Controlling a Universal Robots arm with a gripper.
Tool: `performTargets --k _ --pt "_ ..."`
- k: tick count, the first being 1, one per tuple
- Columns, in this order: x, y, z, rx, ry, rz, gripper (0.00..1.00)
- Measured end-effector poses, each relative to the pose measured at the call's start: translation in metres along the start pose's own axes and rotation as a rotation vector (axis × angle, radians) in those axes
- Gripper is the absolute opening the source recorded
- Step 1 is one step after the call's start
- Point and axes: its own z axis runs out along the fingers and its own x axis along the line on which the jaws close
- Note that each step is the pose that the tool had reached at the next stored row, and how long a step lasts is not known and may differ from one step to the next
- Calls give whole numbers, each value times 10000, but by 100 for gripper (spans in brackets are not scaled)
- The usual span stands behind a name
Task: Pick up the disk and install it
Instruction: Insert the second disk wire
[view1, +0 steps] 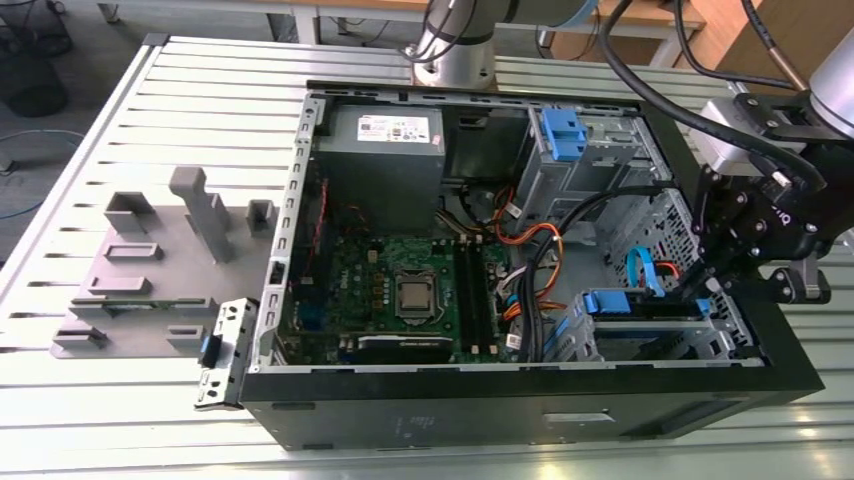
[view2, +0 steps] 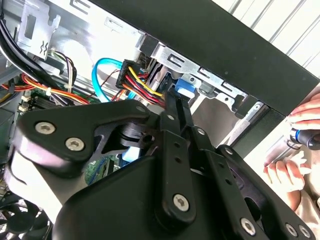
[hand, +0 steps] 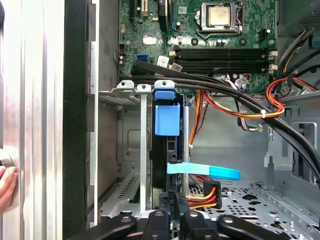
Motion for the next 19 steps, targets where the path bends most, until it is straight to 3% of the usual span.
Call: performTargets --k 1,10,19 --pt "0 0 0 0 1 -1 16" --pt "0 -1 1 0 0 -2 16" --pt "-33 36 -1 17 60 -346 16"
